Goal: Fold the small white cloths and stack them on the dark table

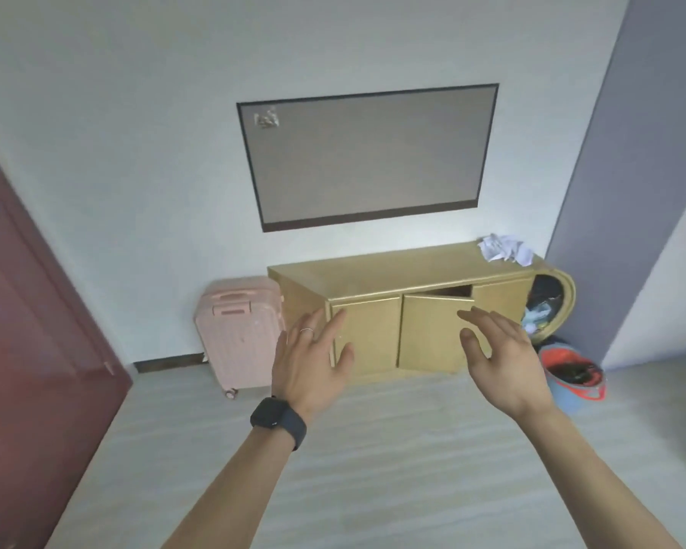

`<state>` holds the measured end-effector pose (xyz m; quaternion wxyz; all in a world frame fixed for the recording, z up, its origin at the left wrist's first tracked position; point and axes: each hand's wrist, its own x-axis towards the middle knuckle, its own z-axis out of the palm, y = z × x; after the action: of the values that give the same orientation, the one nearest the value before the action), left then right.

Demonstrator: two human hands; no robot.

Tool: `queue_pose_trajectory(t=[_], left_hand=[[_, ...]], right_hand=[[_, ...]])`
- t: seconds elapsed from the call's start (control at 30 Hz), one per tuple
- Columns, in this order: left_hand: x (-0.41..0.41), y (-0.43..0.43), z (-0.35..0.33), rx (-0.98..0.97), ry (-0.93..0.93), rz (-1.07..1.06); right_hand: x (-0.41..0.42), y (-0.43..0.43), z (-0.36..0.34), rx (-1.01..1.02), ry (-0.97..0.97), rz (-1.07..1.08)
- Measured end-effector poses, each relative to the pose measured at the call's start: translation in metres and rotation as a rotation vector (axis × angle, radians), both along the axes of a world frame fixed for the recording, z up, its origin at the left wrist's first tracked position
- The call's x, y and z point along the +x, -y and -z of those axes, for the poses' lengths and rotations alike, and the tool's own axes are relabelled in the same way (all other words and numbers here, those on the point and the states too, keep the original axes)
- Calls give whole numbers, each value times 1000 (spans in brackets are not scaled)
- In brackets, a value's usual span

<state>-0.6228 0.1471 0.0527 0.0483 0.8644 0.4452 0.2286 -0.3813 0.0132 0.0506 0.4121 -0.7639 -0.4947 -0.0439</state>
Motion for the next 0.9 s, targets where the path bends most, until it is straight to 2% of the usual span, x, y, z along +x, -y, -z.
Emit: queue_pose_trajectory(t=[0.2,0.43,0.6,0.9], left_hand=[[132,-132,-17,17,13,120],[302,-231,-17,28,-18,260],[419,-300,5,21,-44,274],[569,-406,74,-189,-102,187]], right_hand=[[114,-83,-10,-31,58,59],[248,-160,-5,-50,70,160],[359,-232,27,-63,29,159],[522,-358,75,-186,-42,118]])
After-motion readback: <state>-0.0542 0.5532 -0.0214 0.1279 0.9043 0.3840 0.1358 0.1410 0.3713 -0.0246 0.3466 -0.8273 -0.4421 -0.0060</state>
